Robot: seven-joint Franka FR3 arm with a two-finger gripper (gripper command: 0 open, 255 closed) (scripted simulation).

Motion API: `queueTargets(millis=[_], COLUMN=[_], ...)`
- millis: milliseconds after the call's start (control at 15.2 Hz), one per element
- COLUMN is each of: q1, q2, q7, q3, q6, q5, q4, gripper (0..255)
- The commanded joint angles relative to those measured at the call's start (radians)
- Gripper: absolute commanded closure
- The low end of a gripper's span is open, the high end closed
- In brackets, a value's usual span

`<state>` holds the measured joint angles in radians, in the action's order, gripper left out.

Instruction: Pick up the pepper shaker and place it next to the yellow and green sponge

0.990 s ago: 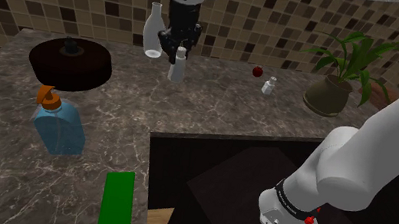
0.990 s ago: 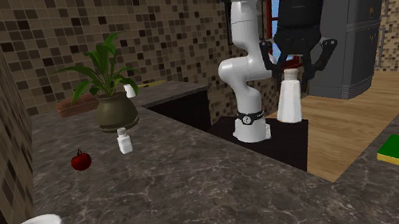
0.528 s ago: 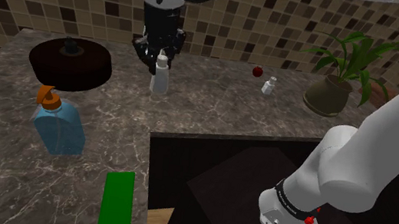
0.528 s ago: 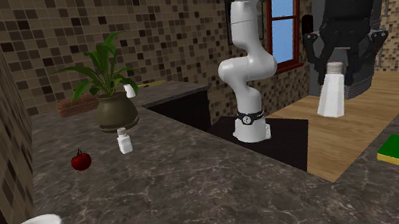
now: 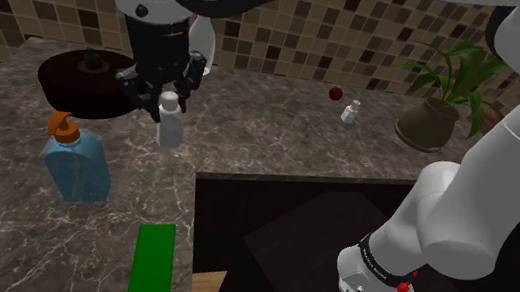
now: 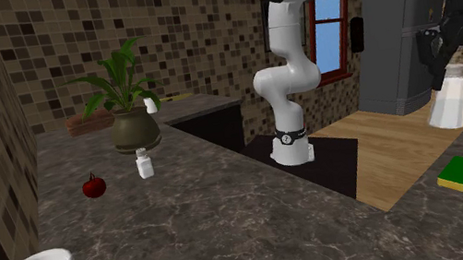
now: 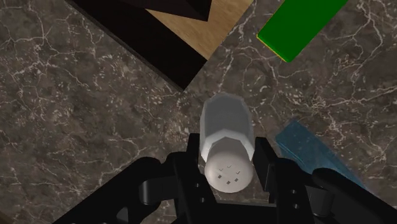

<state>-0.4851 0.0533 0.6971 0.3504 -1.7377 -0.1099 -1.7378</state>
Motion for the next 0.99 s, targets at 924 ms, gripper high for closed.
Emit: queueTargets(millis=[924], q1=[-0.031], q2=[0.063], q7=[0.083], q3=[0.023], q6=[-0.165], q5=[-0.027], q4=[-0.113], gripper=[255])
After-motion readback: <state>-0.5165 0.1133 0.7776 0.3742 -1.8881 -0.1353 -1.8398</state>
